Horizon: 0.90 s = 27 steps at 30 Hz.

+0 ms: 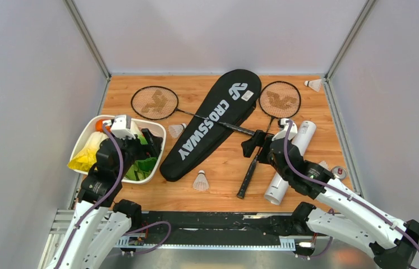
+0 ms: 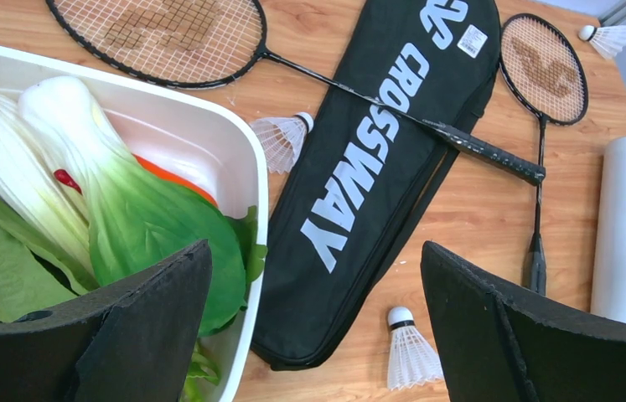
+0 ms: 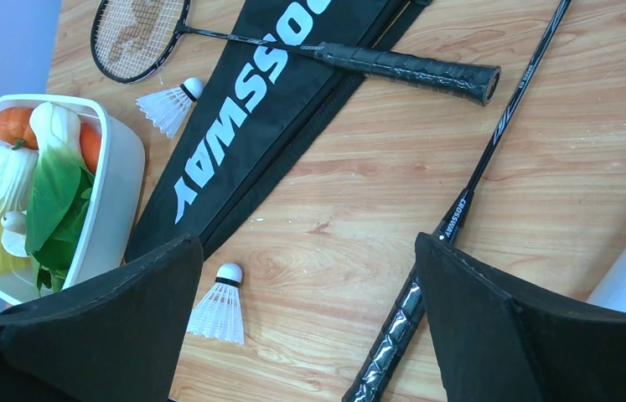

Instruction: Pack up the badminton gear

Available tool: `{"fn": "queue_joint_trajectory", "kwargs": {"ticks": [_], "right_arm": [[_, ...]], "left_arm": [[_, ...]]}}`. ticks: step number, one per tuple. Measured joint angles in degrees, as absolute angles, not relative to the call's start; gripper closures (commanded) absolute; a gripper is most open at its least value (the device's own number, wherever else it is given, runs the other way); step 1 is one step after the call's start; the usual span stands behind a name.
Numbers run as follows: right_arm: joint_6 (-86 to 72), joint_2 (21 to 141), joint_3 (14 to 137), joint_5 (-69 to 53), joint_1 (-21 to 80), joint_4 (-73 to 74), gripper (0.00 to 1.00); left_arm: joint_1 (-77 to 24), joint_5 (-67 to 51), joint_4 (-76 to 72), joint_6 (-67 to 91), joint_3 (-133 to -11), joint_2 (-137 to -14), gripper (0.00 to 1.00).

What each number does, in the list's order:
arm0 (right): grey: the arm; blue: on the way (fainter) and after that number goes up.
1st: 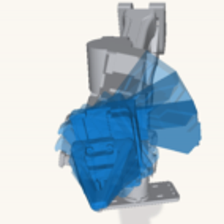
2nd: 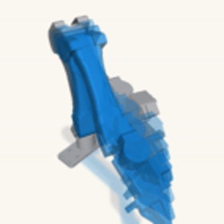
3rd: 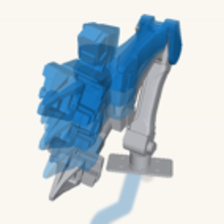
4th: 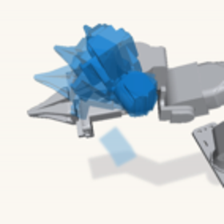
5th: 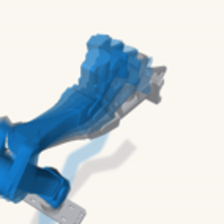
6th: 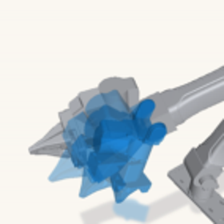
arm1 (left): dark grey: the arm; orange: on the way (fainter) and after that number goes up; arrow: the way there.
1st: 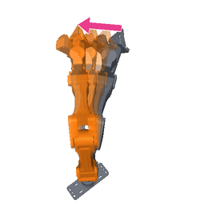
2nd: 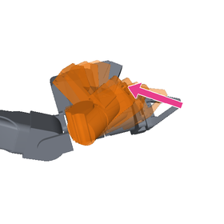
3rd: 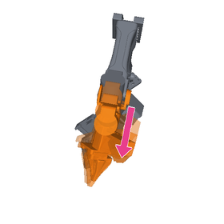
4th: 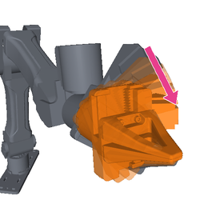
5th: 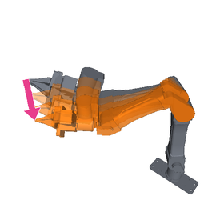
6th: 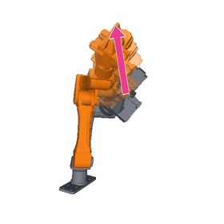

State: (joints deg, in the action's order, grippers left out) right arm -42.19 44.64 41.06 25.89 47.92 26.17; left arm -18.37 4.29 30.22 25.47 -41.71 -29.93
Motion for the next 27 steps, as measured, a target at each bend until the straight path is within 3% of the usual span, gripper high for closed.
{"fn": "queue_joint_trajectory", "kwargs": {"ticks": [13,21,27], "right_arm": [[-52.86,47.64,42.70,36.38,47.92,35.38,0.00],[-66.65,59.05,50.61,43.20,43.92,53.69,0.00],[-72.34,64.58,49.25,43.92,37.89,61.65,0.00]], "left_arm": [[-18.37,3.46,30.17,25.45,-41.69,-29.93,0.00],[-18.37,3.05,29.78,25.47,-41.69,-29.95,0.01],[-18.37,3.05,29.71,25.47,-41.58,-29.23,0.01]]}}
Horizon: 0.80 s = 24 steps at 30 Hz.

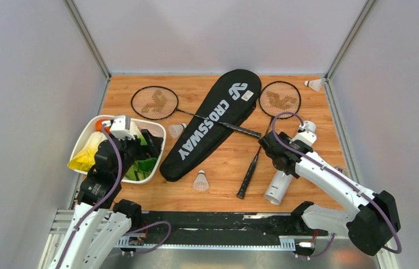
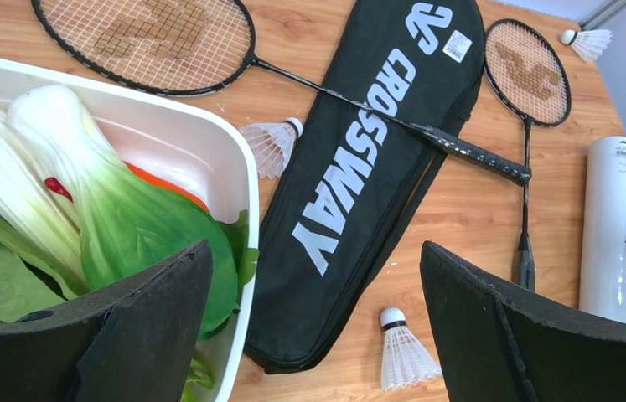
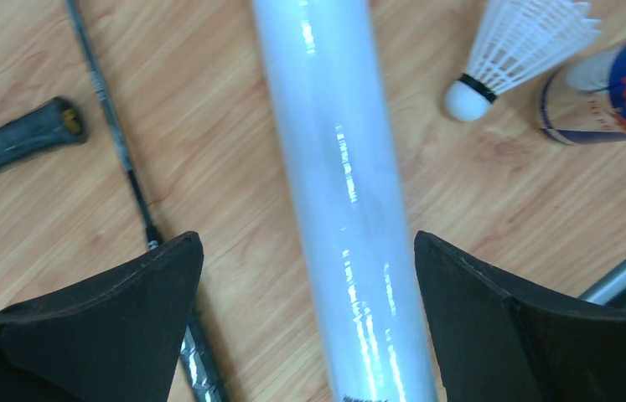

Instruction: Pack up the badminton gear

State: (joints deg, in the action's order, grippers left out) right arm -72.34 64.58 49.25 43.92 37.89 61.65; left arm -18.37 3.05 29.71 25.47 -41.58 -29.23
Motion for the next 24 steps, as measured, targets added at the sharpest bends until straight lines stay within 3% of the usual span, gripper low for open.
{"fn": "queue_joint_trajectory", "kwargs": {"ticks": [12,24], "right_arm": [[-66.02,64.84,39.62,38.24,26.50,53.12,0.06],[-62.13,66.59,36.03,35.24,24.75,45.80,0.30]], "left_arm": [[-18.37,2.92,28.91,25.41,-41.17,-28.67,0.01],[-18.37,-4.93,25.58,22.57,-38.06,-26.46,0.10]]}}
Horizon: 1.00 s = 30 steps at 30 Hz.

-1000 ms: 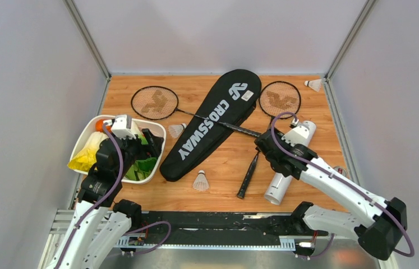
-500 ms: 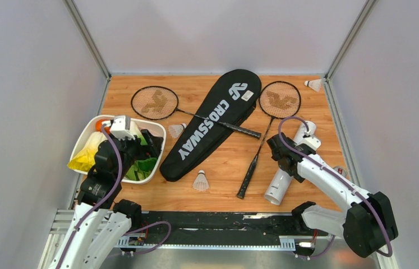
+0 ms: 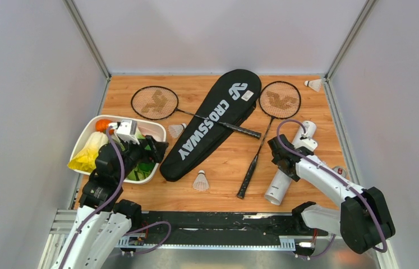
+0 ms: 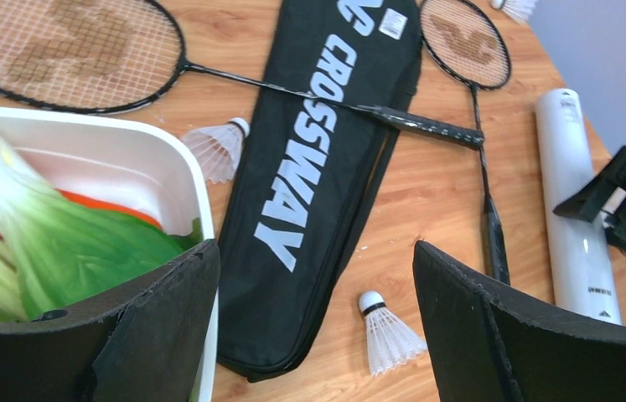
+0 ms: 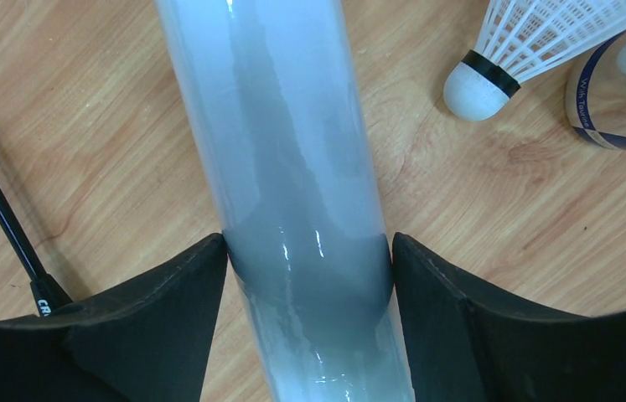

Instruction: Pack up the badminton gear

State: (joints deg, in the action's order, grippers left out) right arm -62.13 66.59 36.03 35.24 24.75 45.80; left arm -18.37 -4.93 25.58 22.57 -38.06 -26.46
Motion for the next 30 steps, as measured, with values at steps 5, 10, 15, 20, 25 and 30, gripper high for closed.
{"fn": "queue_joint_trajectory", "kwargs": {"ticks": [5,10,15,20,25,30], "right_arm": [[-61.80,64.99,34.89,35.48,24.62,44.95,0.25],[-61.87,64.84,34.50,35.09,24.27,44.49,0.13],[-61.89,67.13,34.41,34.24,24.18,43.81,0.25],[-61.69,66.89,34.00,33.91,24.18,42.92,0.39],[-59.44,62.70,34.37,33.87,24.16,43.81,0.44],[-50.19,57.76,40.29,30.92,23.92,44.07,0.45]], "left_arm": [[-18.37,-8.78,23.27,21.26,-35.51,-23.40,0.10],[-18.37,-9.41,21.43,20.67,-34.87,-21.02,0.10],[-18.37,-9.63,20.27,20.62,-34.87,-20.47,0.10],[-18.37,-10.07,20.12,20.36,-34.74,-20.47,0.11],[-18.35,-11.25,17.47,18.59,-32.86,-19.97,0.13],[-18.33,-16.69,10.22,13.39,-28.99,-16.97,0.12]]}}
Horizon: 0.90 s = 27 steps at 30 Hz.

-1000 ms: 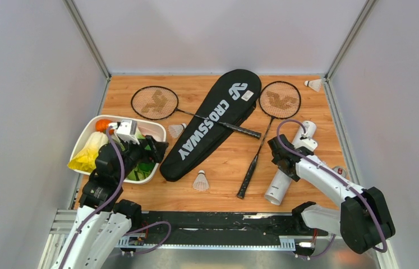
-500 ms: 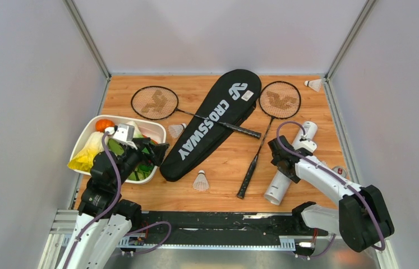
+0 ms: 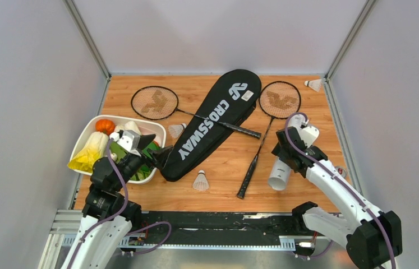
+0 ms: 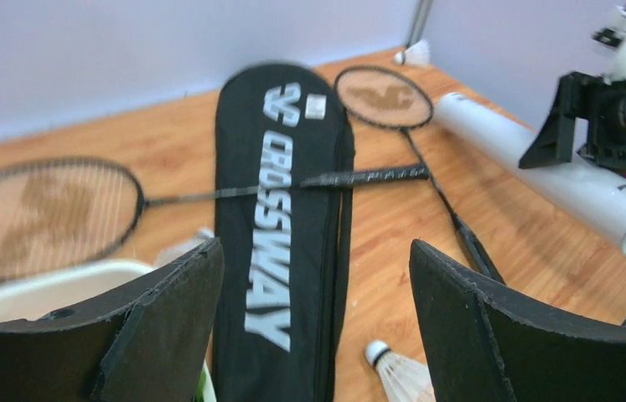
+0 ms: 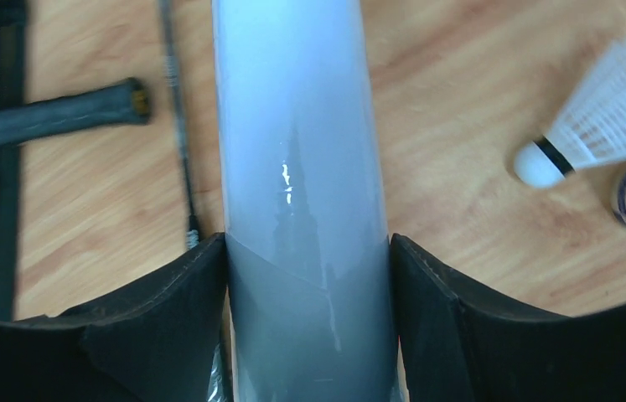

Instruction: Pack up the badminton gear

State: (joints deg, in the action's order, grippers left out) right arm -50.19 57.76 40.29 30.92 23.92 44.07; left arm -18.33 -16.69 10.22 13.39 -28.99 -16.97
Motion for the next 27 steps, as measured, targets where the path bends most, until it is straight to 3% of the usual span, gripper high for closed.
{"fn": "queue_joint_trajectory", "kwargs": {"ticks": [8,16,24,27], "right_arm": [[-33.23,55.66,50.46,14.26,23.88,41.04,0.49],[-28.45,54.28,53.87,-0.91,24.97,38.59,0.51],[-26.24,54.26,53.93,-15.79,28.10,35.24,0.51],[-25.87,54.39,53.93,-20.25,30.59,33.69,0.51]], "left_arm": [[-19.66,-26.09,2.44,-4.64,-35.86,-24.32,0.11],[-27.11,-31.51,3.49,-26.06,-39.09,-33.12,0.11],[-49.91,-18.85,13.34,-48.60,-48.03,-46.83,0.10],[-54.13,-15.62,16.43,-53.25,-49.56,-51.66,0.10]]}}
